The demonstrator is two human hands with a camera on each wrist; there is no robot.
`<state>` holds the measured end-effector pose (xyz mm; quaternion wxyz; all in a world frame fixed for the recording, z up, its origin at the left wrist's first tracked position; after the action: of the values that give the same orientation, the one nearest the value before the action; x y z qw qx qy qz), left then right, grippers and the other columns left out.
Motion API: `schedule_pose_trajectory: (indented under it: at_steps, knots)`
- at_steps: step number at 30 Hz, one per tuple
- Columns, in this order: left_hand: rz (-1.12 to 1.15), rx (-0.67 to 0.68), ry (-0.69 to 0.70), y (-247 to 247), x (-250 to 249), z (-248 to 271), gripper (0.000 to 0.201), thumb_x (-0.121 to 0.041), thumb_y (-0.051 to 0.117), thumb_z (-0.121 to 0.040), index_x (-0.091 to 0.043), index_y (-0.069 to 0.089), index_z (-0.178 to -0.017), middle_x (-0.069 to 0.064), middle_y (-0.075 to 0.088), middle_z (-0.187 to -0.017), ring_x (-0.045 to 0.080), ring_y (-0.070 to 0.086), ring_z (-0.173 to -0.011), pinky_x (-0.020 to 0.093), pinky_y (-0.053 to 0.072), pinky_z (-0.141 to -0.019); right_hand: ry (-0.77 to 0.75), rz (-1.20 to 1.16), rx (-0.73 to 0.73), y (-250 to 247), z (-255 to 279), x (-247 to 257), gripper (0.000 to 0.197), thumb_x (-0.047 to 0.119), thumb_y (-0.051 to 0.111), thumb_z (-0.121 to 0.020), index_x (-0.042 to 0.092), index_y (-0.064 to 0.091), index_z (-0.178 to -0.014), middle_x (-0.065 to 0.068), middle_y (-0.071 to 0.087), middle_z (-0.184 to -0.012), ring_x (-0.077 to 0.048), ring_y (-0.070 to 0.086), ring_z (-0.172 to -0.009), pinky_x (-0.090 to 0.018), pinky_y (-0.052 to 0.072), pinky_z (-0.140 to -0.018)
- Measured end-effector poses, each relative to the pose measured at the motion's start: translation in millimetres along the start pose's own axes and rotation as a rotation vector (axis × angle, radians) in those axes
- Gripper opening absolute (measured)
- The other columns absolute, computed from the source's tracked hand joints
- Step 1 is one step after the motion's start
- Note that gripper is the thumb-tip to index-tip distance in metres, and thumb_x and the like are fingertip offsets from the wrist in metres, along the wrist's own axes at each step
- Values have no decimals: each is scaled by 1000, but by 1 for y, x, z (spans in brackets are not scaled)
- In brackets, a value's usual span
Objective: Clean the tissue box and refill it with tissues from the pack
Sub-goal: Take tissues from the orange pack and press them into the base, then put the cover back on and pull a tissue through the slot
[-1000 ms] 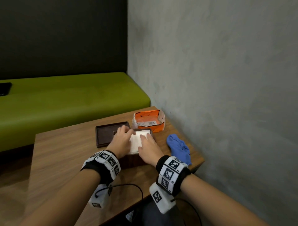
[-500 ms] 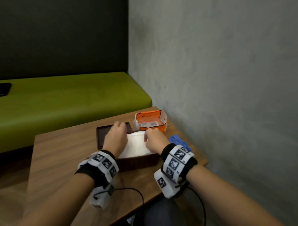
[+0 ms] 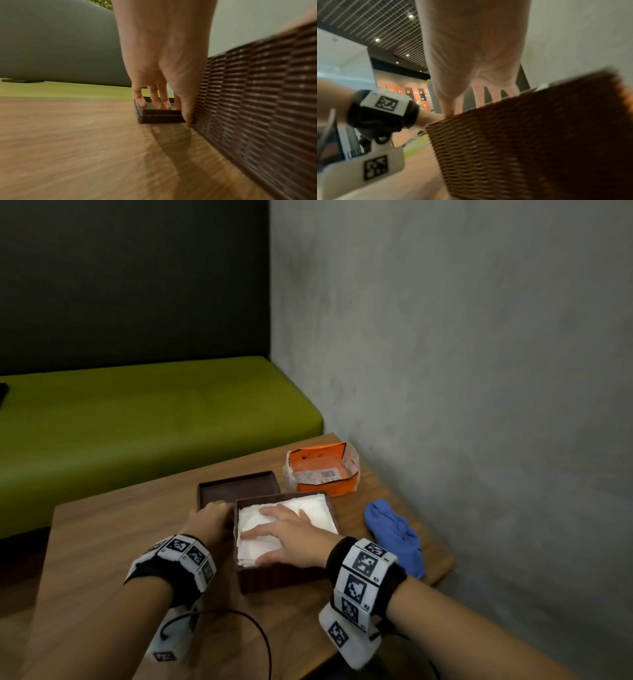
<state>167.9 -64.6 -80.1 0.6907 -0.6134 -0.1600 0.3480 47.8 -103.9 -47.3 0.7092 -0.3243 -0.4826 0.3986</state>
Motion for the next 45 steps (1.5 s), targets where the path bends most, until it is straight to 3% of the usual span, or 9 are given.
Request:
schedule_pose_trajectory:
  at_steps: [8,13,16,22,29,33,36,39,45]
  knots:
    - [226,-231,3,-35,16,5,24,-13,54,-88,-13,62,-111,11,57,-113,32,54,-111,42,40,-94,10,109,100,13,4,-10,43,47,20,-98,39,36,-137,0,-4,-159,-21,-14,-145,-57,-15,-111]
    - [538,-534,92,-106,1,24,25,-1,55,-87,5,59,-111,26,57,-106,37,56,-102,37,41,-89,-21,-213,-360,-41,27,-20,41,36,41,-97,24,44,-136,-7,35,-145,-22,31,-135,-34,23,-111]
    - [647,-618,199,-140,-30,38,29,-3,51,-90,4,58,-117,24,55,-105,31,54,-98,31,39,-86,71,-394,-643,-83,49,-45,56,34,57,-90,17,35,-139,-8,38,-143,-21,34,-134,-26,26,-106]
    - [953,-466,344,-153,-90,47,31,-2,46,-93,-1,58,-121,10,53,-98,19,51,-94,28,42,-87,166,-765,-881,-123,75,-82,97,35,73,-76,18,9,-146,-6,18,-155,-19,18,-143,-41,21,-118]
    - [1020,-271,222,-125,-93,46,25,-12,46,-93,-13,71,-99,6,68,-98,24,63,-104,37,49,-94,175,-810,-854,-108,86,-97,40,38,66,-82,16,60,-115,-11,66,-115,-27,62,-107,-44,49,-97]
    - [951,-351,167,-115,-76,53,20,-31,59,-87,-18,67,-100,2,65,-101,21,61,-104,27,45,-86,362,-647,-816,-84,77,-93,45,41,47,-93,13,52,-128,-12,58,-129,-33,54,-116,-44,45,-98]
    - [692,-227,229,-97,-76,54,83,-63,74,-50,-28,53,-122,1,48,-124,16,44,-120,32,36,-106,538,-676,-760,-63,65,-96,44,39,41,-96,4,56,-117,-21,60,-120,-41,57,-108,-51,48,-92]
    - [432,7,226,-68,-68,49,148,-88,58,-12,-31,21,-143,3,28,-140,23,26,-132,41,28,-112,614,-617,-701,-55,65,-92,41,33,35,-99,-1,53,-111,-25,59,-117,-42,58,-105,-47,47,-90]
    - [251,163,249,-49,-65,52,163,-93,47,-6,-30,-5,-147,2,12,-147,26,14,-136,46,25,-114,662,-272,-666,-55,74,-77,36,31,28,-100,6,47,-117,-21,61,-114,-39,57,-105,-40,45,-81]
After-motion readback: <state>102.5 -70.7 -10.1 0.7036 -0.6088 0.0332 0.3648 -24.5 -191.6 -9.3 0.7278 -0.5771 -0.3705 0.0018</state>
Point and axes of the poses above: each hand's wrist, its own z-axis away from the middle knuckle, its own y-axis out of the palm, x = y × z, the point moved 9 cm from there along -z, towards the middle knuckle
